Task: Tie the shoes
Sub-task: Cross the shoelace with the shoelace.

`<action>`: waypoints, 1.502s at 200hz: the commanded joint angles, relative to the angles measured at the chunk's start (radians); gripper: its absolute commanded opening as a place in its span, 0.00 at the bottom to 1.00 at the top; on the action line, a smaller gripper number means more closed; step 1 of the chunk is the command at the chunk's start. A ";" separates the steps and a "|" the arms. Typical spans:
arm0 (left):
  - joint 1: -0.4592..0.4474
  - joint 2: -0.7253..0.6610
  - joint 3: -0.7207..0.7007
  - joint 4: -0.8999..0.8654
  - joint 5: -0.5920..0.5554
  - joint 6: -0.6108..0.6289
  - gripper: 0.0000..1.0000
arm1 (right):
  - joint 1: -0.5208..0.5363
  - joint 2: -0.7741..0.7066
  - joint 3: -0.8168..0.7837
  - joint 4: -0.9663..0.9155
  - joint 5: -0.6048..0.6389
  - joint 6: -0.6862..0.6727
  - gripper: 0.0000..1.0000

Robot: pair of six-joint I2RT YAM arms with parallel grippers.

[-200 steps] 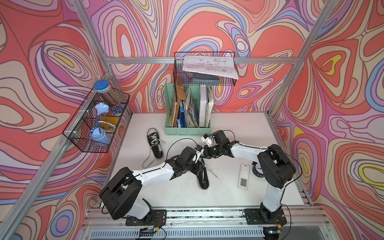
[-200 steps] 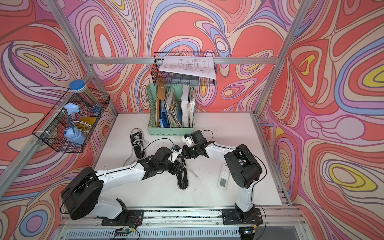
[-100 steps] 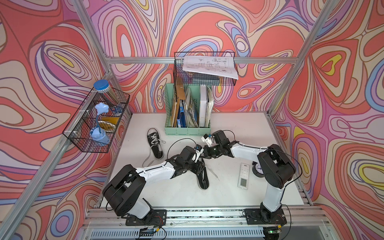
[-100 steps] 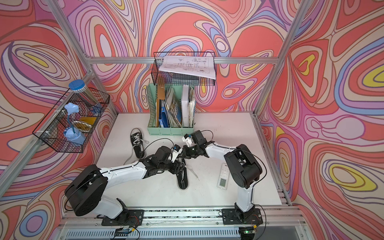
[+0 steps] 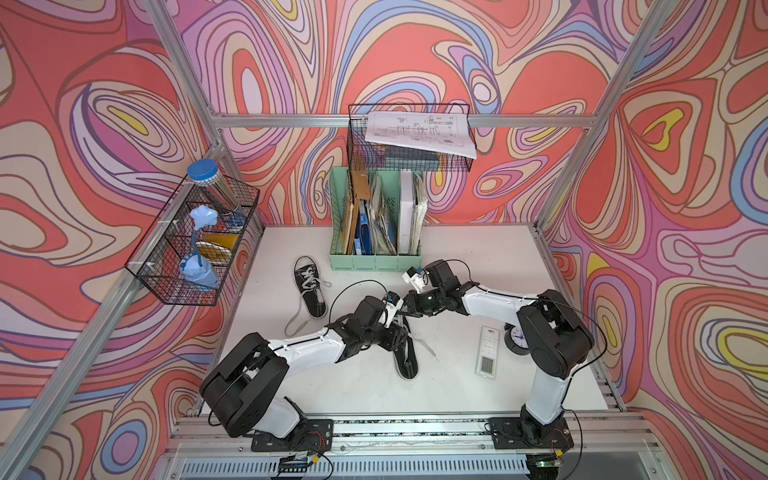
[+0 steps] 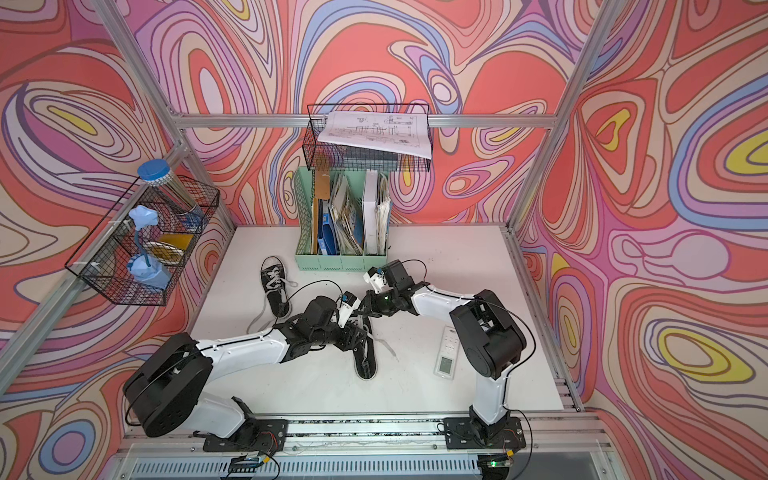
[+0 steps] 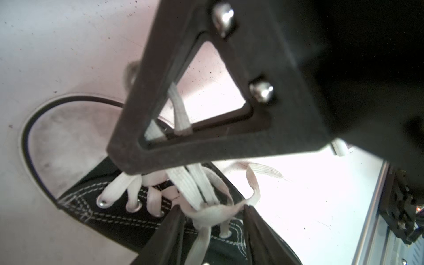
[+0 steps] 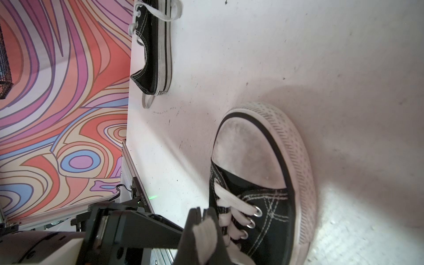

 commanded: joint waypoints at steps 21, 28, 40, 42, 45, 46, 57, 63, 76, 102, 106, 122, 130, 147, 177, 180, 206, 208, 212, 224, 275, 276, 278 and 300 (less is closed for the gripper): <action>0.012 -0.015 -0.017 0.029 0.016 -0.016 0.51 | 0.005 -0.039 -0.007 0.002 0.005 -0.010 0.00; 0.014 -0.013 -0.016 0.032 0.016 -0.020 0.51 | 0.005 -0.040 -0.007 0.001 0.005 -0.010 0.00; 0.015 -0.013 -0.015 0.041 0.020 -0.023 0.54 | 0.005 -0.038 -0.006 0.001 0.003 -0.009 0.00; 0.016 -0.012 -0.015 0.041 0.021 -0.024 0.54 | 0.005 -0.039 -0.007 0.002 0.003 -0.009 0.00; 0.017 -0.012 -0.016 0.043 0.021 -0.024 0.55 | 0.005 -0.040 -0.009 0.001 0.002 -0.010 0.00; 0.017 -0.012 -0.016 0.044 0.021 -0.024 0.55 | 0.005 -0.039 -0.009 0.002 0.003 -0.010 0.00; 0.020 -0.008 -0.016 0.049 0.025 -0.026 0.56 | 0.005 -0.040 -0.009 0.000 0.002 -0.009 0.00; 0.021 -0.005 -0.014 0.049 0.027 -0.026 0.56 | 0.005 -0.041 -0.009 0.000 0.003 -0.009 0.00; 0.024 0.001 -0.009 0.053 0.030 -0.031 0.56 | 0.005 -0.043 -0.008 -0.001 0.001 -0.010 0.00; 0.028 0.014 -0.003 0.061 0.038 -0.038 0.50 | 0.005 -0.046 -0.009 0.000 0.001 -0.011 0.00; 0.028 0.017 -0.001 0.061 0.037 -0.038 0.50 | 0.005 -0.045 -0.009 0.000 0.000 -0.011 0.00; 0.030 0.027 0.006 0.060 0.037 -0.039 0.47 | 0.005 -0.050 -0.012 0.005 -0.004 -0.009 0.00; 0.031 0.035 0.009 0.060 0.035 -0.040 0.45 | 0.005 -0.053 -0.016 0.011 -0.007 -0.006 0.00; 0.031 0.052 0.015 0.061 0.035 -0.044 0.42 | 0.005 -0.062 -0.025 0.024 -0.011 0.000 0.00; 0.032 0.063 0.016 0.082 0.054 -0.057 0.37 | 0.005 -0.075 -0.035 0.027 -0.009 0.002 0.00; 0.032 0.063 0.016 0.083 0.056 -0.058 0.37 | 0.005 -0.075 -0.037 0.027 -0.008 0.003 0.00; 0.032 0.052 0.013 0.087 0.072 -0.058 0.35 | 0.005 -0.119 -0.055 0.029 0.002 0.007 0.00; 0.032 0.049 0.014 0.086 0.072 -0.056 0.35 | 0.004 -0.121 -0.056 0.030 0.004 0.006 0.00; 0.032 0.048 0.015 0.085 0.076 -0.054 0.34 | 0.005 -0.124 -0.058 0.033 0.006 0.007 0.00; 0.032 0.039 0.015 0.081 0.083 -0.048 0.34 | 0.004 -0.129 -0.064 0.039 0.007 0.013 0.00; 0.031 0.025 0.008 0.102 0.110 -0.036 0.34 | 0.005 -0.122 -0.068 0.056 0.005 0.025 0.00; 0.031 0.025 0.008 0.102 0.110 -0.036 0.33 | 0.005 -0.121 -0.068 0.057 0.005 0.025 0.00; 0.032 0.026 0.007 0.103 0.111 -0.036 0.33 | 0.005 -0.121 -0.070 0.057 0.004 0.025 0.00; 0.032 0.037 0.014 0.112 0.125 -0.033 0.31 | 0.005 -0.121 -0.075 0.061 0.004 0.028 0.00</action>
